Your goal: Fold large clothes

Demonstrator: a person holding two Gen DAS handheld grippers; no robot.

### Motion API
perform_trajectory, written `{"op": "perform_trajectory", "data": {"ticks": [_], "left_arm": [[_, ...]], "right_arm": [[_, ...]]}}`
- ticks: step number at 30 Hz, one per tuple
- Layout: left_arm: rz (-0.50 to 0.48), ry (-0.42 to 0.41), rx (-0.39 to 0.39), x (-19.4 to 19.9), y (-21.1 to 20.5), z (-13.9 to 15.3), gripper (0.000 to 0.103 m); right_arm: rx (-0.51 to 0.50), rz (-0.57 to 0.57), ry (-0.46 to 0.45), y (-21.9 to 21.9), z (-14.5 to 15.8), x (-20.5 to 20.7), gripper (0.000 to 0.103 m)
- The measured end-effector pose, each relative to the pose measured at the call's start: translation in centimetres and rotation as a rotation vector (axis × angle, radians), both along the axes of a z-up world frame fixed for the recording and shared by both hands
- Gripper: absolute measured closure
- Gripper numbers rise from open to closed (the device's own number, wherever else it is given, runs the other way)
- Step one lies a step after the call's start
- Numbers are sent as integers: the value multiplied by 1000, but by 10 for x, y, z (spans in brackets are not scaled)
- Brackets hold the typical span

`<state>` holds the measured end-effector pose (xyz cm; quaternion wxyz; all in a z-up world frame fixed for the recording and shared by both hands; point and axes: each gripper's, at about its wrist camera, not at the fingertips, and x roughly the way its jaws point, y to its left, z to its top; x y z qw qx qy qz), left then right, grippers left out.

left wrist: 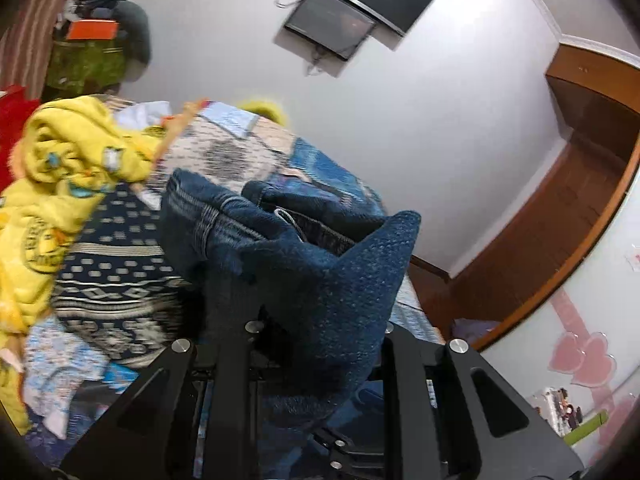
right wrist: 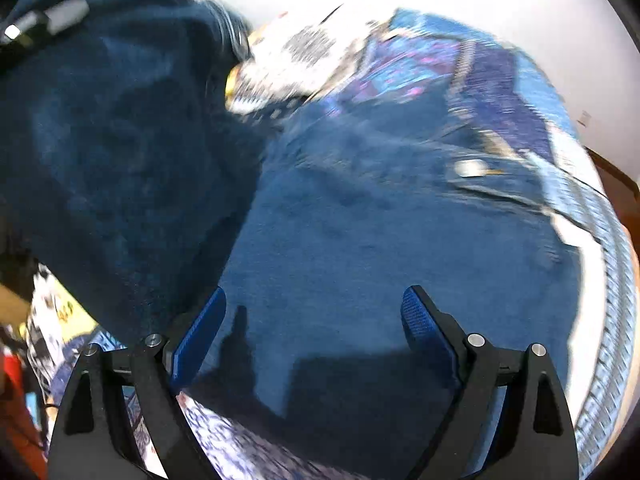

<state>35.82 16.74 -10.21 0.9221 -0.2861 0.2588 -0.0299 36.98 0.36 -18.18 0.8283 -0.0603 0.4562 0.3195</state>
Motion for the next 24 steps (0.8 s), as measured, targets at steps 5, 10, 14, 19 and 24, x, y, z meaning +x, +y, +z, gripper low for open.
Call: {"op": "perform_trajectory", "data": {"ticks": [5, 10, 14, 19, 24], "left_arm": [[-111, -16, 1, 28, -68, 6, 84], [-279, 40, 66, 50, -153, -17, 84], [-438, 155, 173, 54, -209, -63, 84], [-609, 305, 252, 41, -241, -115, 84], [-681, 315, 325, 22, -244, -108, 80]], "right_arm": [[67, -178, -26, -85, 19, 6, 15], [51, -354, -19, -167, 18, 10, 15], [53, -459, 4, -219, 12, 9, 15], [56, -536, 26, -259, 10, 2, 15], [66, -537, 17, -265, 16, 1, 15]]}}
